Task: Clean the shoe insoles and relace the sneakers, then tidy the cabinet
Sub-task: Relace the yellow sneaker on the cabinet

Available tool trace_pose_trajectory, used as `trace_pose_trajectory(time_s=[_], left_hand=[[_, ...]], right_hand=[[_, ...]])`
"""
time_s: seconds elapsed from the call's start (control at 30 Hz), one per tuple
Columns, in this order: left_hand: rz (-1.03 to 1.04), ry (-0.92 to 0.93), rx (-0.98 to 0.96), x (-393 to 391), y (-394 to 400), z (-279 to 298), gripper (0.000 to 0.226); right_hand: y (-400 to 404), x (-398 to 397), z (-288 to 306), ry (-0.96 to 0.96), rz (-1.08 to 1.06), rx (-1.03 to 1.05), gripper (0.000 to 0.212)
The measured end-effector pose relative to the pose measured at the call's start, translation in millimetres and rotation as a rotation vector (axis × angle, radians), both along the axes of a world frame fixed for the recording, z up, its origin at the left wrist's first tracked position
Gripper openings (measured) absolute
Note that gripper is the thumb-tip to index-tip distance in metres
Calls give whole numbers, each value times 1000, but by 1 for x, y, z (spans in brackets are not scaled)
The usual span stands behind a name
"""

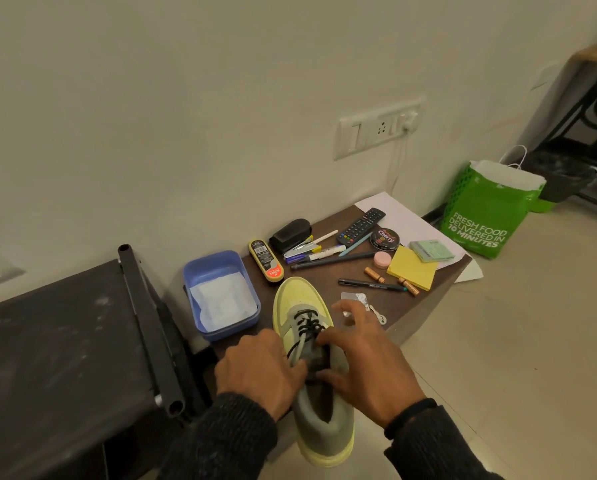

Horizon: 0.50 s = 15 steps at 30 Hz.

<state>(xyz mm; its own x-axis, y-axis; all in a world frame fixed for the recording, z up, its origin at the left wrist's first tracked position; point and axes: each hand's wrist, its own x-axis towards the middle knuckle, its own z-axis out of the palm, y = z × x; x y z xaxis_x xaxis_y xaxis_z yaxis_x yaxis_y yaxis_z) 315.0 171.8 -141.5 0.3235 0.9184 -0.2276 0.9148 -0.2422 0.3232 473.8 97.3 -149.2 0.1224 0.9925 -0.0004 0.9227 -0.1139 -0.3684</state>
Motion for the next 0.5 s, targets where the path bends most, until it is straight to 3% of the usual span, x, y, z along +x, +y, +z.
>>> trace_pose_trajectory(time_s=[0.17,0.33,0.5], left_hand=[[23,20,-68,4,1,-3,55],[77,-30,-98,7,1,-4,56],[109,-160,-187,4,4,-4,69]], right_hand=[[7,-20,2,-182,-28,-82,29],[17,-38,-9,-209,-206,-146,24],[22,-39,-14,-179,-208,-130,23]])
